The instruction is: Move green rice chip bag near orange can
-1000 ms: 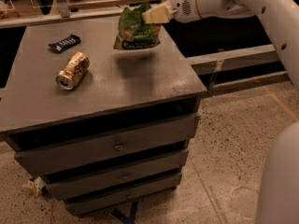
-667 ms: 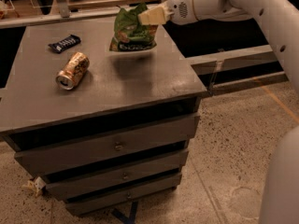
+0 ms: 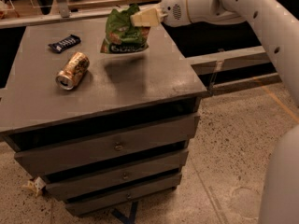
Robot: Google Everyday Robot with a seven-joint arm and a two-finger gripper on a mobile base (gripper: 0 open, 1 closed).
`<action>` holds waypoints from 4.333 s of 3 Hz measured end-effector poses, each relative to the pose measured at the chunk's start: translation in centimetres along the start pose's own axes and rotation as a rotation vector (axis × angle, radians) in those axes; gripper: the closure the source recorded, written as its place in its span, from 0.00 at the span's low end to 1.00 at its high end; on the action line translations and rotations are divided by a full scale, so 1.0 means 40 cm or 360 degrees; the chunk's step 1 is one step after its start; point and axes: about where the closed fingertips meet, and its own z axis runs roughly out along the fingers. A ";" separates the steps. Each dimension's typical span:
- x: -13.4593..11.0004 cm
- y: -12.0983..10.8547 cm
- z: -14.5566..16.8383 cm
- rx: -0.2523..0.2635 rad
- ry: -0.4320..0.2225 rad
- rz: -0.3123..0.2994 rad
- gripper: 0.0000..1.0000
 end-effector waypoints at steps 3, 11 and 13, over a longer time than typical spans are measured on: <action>0.017 0.031 0.019 -0.0087 0.0049 -0.0006 0.82; 0.092 -0.089 -0.075 0.0233 0.0201 -0.0075 0.00; 0.169 -0.269 -0.216 0.0792 0.0428 -0.0096 0.00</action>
Offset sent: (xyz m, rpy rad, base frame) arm -0.0143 0.0057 -0.0062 -0.0114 0.0059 0.0715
